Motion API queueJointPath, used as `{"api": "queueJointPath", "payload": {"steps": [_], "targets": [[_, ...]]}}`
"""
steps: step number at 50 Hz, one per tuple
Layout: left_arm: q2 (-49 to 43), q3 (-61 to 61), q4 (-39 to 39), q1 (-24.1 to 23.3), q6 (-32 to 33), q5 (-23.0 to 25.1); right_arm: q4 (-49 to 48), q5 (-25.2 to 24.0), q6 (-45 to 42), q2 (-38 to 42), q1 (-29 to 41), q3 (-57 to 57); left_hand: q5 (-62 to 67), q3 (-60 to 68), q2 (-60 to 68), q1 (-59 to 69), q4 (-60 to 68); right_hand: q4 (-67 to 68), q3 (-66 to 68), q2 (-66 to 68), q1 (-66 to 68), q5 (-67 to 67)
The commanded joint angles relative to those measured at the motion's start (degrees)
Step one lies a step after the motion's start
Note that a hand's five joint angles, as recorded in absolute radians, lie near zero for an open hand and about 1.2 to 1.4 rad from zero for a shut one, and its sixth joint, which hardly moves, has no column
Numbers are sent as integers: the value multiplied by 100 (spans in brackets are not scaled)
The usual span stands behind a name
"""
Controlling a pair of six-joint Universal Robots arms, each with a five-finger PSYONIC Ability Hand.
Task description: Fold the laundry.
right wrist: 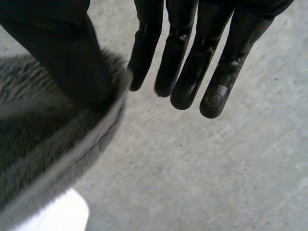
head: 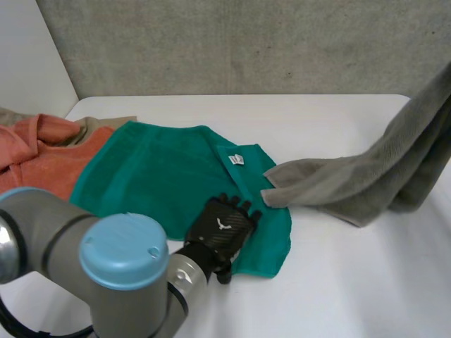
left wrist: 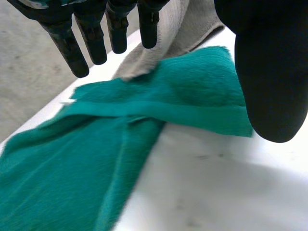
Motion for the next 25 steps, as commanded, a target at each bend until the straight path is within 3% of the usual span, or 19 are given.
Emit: {"api": "queueJointPath", "payload": {"steps": [1, 3, 11, 13, 14, 17, 21, 25], "targets": [[-641, 418, 6, -204, 63, -2, 4, 15, 10, 24, 53, 348, 277, 334, 367, 438, 372, -4476, -4403, -4400, -3539, -4431], [-834, 620, 6, -213, 63, -20, 13, 24, 1, 33, 53, 383, 462, 519, 552, 623, 557, -5197, -5125, -5121, -4261, -5152], [-1353, 1306, -3, -204, 63, -38, 22, 6, -16, 68, 62, 603, 2293, 2350, 2383, 2454, 2388, -5197, -5125, -5121, -4261, -5152], [-1406, 1376, 6, -204, 63, -29, 22, -3, -16, 68, 62, 647, 3400, 3457, 3490, 3561, 3495, -5197, -5125, -5121, -4261, -5152], [-1458, 1420, 14, -196, 63, -46, 22, -3, -16, 68, 62, 665, 4988, 5046, 5079, 5149, 5084, -5197, -5125, -5121, -4261, -5152], [-1503, 1490, 67, -178, 63, -64, 22, -11, -25, 68, 70, 700, 6730, 6788, 6821, 6892, 6826, -5197, -5125, -5121, -4261, -5152], [-1415, 1649, 216, -99, 63, -344, 13, -3, -25, 103, 70, 709, 6734, 6792, 6825, 6896, 6830, -5197, -5125, -5121, -4261, -5152], [-846, 1859, 427, 777, 80, -1230, 13, -3, -25, 174, 70, 709, 6734, 6792, 6825, 6896, 6830, -5197, -5125, -5121, -4261, -5152]]}}
